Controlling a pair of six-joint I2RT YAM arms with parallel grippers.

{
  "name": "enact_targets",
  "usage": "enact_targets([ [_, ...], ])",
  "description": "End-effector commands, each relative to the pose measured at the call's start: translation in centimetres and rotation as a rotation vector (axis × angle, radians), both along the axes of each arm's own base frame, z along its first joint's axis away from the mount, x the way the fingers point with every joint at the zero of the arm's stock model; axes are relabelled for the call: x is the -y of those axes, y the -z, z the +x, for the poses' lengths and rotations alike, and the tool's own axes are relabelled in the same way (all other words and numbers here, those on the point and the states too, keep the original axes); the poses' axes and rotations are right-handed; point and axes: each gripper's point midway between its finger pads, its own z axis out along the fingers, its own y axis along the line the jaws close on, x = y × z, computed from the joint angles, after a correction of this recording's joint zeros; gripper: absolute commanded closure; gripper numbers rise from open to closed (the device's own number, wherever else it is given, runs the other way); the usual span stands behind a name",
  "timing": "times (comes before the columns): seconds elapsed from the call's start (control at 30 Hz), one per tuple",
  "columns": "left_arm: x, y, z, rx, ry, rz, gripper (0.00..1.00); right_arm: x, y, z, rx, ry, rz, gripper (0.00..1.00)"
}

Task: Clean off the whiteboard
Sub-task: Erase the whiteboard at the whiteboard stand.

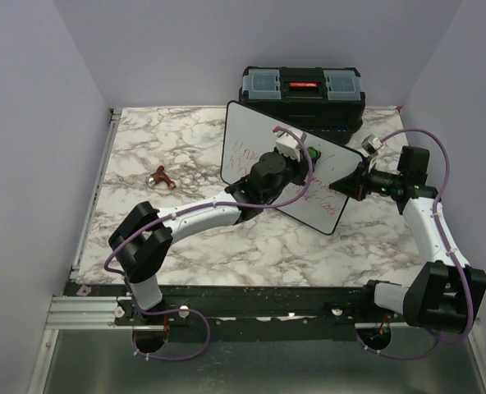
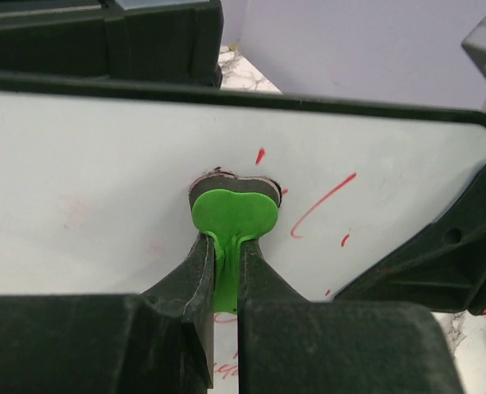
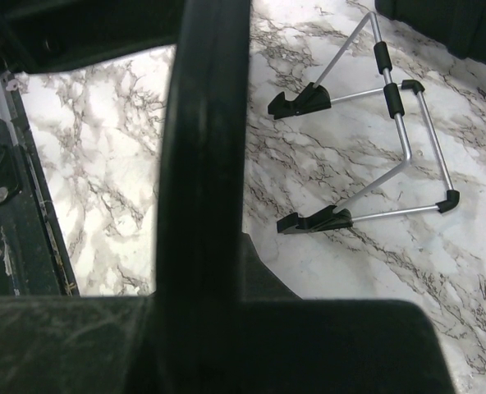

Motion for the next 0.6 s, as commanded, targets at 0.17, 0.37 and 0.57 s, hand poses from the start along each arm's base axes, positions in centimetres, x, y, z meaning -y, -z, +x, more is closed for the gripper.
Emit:
enact_targets([
  [0.17,-0.1,6.2,-0.4,-0.097,-0.011,0.174,1.00,-2.6,-1.3,-2.9,0.034,-0.166,0.070,0.99],
  [0.37,1.5,-0.7,1.1,0.018,0.000,0.169,1.00,-2.6,-1.4,-2.9,0.035,-0.166,0.069,0.99],
  [0.57,2.5,-3.9,2.1,0.072,0.005,0.168,1.00,-2.6,-1.4,-2.9,0.038,-0.165,0.068,1.00],
])
